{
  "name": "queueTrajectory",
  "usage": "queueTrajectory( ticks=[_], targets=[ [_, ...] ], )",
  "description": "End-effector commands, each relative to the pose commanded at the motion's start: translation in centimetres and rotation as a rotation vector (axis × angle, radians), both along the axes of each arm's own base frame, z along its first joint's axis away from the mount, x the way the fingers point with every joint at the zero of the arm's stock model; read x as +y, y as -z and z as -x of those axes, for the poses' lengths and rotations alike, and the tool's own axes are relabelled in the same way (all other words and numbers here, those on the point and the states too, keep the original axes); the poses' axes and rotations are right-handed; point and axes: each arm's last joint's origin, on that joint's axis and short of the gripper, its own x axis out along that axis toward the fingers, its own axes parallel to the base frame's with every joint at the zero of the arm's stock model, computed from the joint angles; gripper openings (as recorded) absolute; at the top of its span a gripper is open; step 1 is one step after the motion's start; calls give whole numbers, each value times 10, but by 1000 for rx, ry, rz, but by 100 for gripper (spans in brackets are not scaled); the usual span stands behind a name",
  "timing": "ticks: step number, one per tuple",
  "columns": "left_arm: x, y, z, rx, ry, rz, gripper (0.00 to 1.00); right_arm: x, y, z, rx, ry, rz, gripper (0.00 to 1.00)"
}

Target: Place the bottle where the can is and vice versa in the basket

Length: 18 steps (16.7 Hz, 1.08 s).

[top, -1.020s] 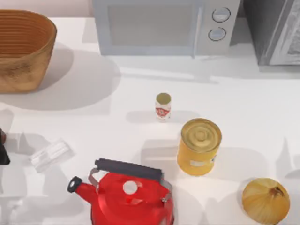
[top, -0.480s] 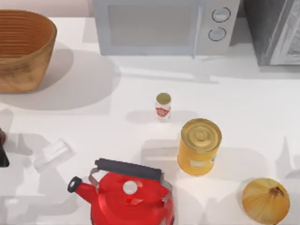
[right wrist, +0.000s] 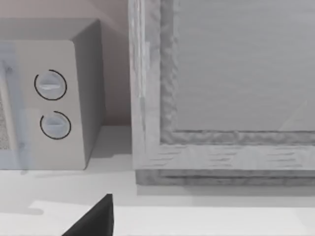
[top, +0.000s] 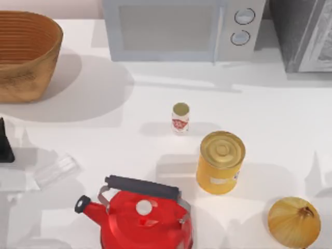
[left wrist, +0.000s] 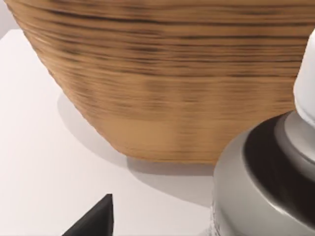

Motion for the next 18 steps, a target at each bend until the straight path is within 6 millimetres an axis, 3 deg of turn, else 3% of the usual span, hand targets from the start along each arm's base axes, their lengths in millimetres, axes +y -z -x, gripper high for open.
queueTrajectory(
  ticks=[3, 7, 18],
  targets=[
    [-3, 5, -14, 1, 0, 0, 100, 0, 0, 0, 0, 0, 0, 100],
    [-3, 6, -15, 0, 0, 0, 100, 0, 0, 0, 0, 0, 0, 100],
    [-3, 6, -15, 0, 0, 0, 17, 0, 0, 0, 0, 0, 0, 100]
  ],
)
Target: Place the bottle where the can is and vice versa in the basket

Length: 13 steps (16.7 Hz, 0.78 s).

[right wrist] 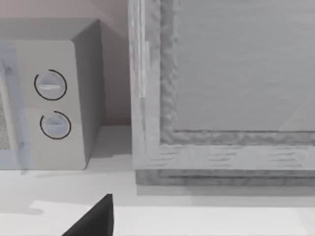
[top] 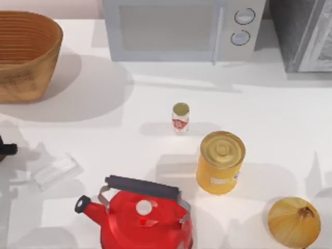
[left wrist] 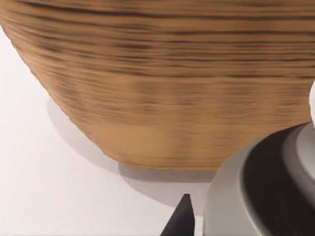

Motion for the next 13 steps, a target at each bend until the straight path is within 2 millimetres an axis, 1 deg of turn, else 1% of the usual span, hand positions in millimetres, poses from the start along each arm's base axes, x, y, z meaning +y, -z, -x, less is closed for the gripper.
queueTrajectory(
  ticks=[2, 3, 11, 13],
  targets=[
    [0, 0, 0, 0, 0, 0, 2, 0, 0, 0, 0, 0, 0, 100],
    [0, 0, 0, 0, 0, 0, 0, 0, 0, 0, 0, 0, 0, 100],
    [0, 0, 0, 1, 0, -1, 0, 0, 0, 0, 0, 0, 0, 100],
    [3, 0, -1, 3, -11, 2, 0, 0, 0, 0, 0, 0, 0, 100]
  ],
)
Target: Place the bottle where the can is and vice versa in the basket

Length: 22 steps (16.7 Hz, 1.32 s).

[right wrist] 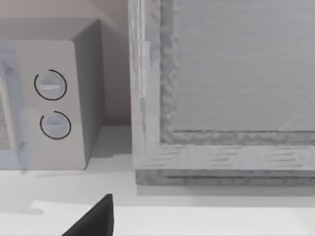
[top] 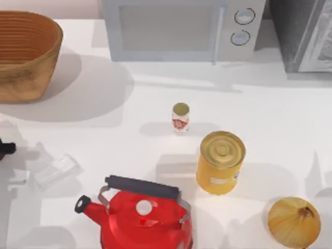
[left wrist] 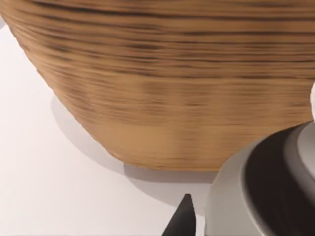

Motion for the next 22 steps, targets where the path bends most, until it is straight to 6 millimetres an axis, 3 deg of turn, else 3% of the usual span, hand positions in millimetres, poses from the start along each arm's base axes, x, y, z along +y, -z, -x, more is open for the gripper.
queueTrajectory(
  ticks=[3, 6, 9, 11, 14, 17, 20, 22],
  targets=[
    [27, -2, -7, 19, -85, 21, 0, 0, 0, 0, 0, 0, 0, 100],
    [73, -15, -19, 39, -217, 45, 0, 0, 0, 0, 0, 0, 0, 100],
    [113, -51, -39, 35, -307, 48, 0, 0, 0, 0, 0, 0, 0, 100],
    [123, -88, -57, 28, -316, 42, 0, 0, 0, 0, 0, 0, 0, 100],
    [107, -152, -86, 11, -255, 25, 0, 0, 0, 0, 0, 0, 0, 100],
    [56, -208, -108, -5, -127, 6, 0, 0, 0, 0, 0, 0, 0, 100],
    [8, -242, -116, -10, -19, -6, 0, 0, 0, 0, 0, 0, 0, 100],
    [-6, -250, -116, -7, 12, -9, 0, 0, 0, 0, 0, 0, 0, 100]
  ],
)
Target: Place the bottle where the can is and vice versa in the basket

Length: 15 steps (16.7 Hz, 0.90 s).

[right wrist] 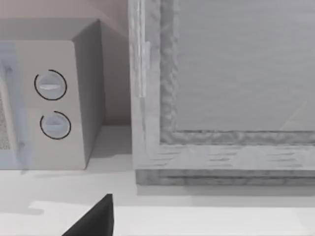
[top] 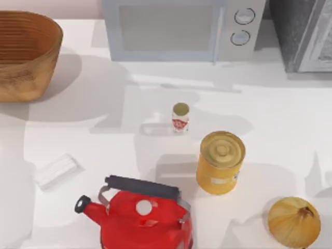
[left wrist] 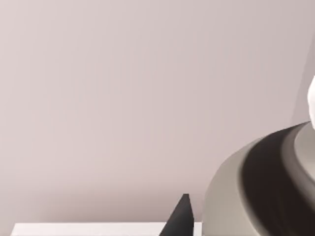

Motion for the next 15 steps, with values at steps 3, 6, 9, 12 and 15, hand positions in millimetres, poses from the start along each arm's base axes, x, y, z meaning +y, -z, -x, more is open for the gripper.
queueTrajectory(
  ticks=[3, 6, 9, 12, 15],
  targets=[
    [-2, -1, 0, 1, 4, 0, 0, 0, 0, 0, 0, 0, 0, 100],
    [0, 1, -1, 3, 2, -1, 0, 0, 0, 0, 0, 0, 0, 100],
    [0, 10, -14, -5, 2, 0, 0, 0, 0, 0, 0, 0, 0, 100],
    [0, 33, -34, 13, 2, 4, 0, 0, 0, 0, 0, 0, 0, 100],
    [-2, 44, -46, 3, 3, 0, 0, 0, 0, 0, 0, 0, 0, 100]
  ],
)
